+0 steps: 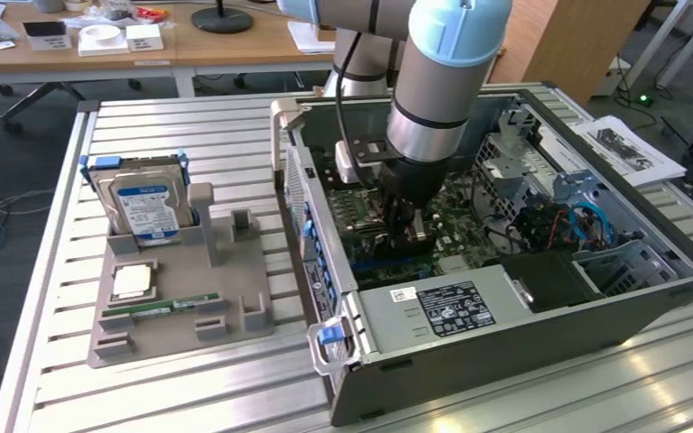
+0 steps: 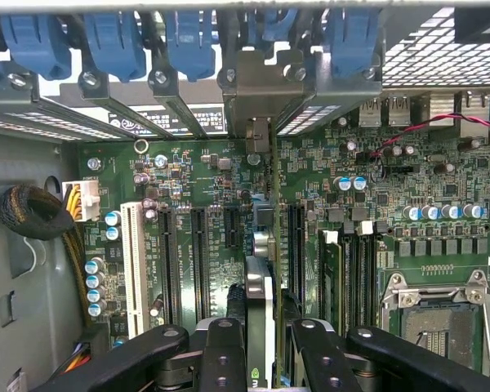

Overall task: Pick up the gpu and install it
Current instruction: 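Insert the gpu into the slot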

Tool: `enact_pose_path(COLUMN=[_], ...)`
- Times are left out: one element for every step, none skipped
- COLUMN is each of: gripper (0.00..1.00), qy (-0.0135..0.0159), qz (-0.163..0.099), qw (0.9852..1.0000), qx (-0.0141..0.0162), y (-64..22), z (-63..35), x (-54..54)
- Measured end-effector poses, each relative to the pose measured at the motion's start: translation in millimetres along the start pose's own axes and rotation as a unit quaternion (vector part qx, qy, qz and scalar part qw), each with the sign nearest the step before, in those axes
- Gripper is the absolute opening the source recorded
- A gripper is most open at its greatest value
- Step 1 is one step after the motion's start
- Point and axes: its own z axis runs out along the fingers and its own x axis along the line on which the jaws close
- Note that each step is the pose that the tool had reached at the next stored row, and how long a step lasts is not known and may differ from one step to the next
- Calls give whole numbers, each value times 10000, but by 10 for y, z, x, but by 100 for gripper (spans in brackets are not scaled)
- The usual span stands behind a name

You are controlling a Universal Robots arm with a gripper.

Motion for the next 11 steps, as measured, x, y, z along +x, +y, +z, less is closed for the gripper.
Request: enact_pose_path(gripper=[27, 27, 27, 27, 27, 27, 27, 27, 27, 27, 27], qy=[0, 0, 0, 0, 0, 1, 1, 0, -1, -6, -5], qz=[0, 0, 0, 0, 0, 0, 0, 0, 0, 0, 0], qw=[10000, 10000, 10000, 10000, 10000, 10000, 10000, 10000, 10000, 10000, 10000], qx=[0, 0, 0, 0, 0, 0, 0, 0, 1, 3, 2], y=[0, 0, 0, 0, 0, 0, 0, 0, 0, 1, 1], z=[0, 2, 5, 7, 7, 7, 7, 8, 11, 18, 18], x=[0, 0, 0, 0, 0, 0, 0, 0, 0, 0, 0])
